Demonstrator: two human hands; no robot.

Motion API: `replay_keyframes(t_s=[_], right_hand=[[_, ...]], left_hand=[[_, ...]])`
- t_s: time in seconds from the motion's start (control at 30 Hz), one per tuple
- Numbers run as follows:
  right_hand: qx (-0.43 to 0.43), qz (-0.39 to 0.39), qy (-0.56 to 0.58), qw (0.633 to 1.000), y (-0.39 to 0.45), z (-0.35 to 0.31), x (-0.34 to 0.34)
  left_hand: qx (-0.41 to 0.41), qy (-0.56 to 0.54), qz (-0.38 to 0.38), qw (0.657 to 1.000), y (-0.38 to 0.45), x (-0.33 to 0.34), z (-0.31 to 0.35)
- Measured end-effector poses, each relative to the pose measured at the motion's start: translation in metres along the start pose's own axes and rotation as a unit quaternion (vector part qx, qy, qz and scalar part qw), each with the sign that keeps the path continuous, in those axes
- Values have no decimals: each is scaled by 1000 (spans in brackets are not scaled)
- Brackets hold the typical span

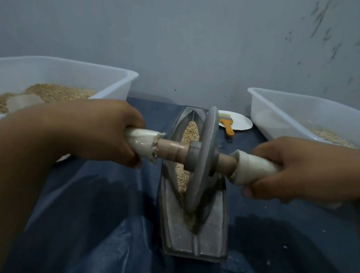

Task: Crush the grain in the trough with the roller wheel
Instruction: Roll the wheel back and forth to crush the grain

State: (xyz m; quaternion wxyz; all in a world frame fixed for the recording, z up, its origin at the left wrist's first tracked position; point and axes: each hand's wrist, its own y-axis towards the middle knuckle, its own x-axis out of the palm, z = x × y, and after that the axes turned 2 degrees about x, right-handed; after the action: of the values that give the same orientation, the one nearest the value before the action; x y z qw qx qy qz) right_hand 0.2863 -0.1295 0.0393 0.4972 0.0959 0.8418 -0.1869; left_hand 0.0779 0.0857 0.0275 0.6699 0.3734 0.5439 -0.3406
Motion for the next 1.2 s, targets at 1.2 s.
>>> replay_keyframes(t_s=[1.2], right_hand=[[15, 117, -69, 991, -1, -1, 7]], left_hand=[[-3, -1, 1, 1000, -7, -4, 8]])
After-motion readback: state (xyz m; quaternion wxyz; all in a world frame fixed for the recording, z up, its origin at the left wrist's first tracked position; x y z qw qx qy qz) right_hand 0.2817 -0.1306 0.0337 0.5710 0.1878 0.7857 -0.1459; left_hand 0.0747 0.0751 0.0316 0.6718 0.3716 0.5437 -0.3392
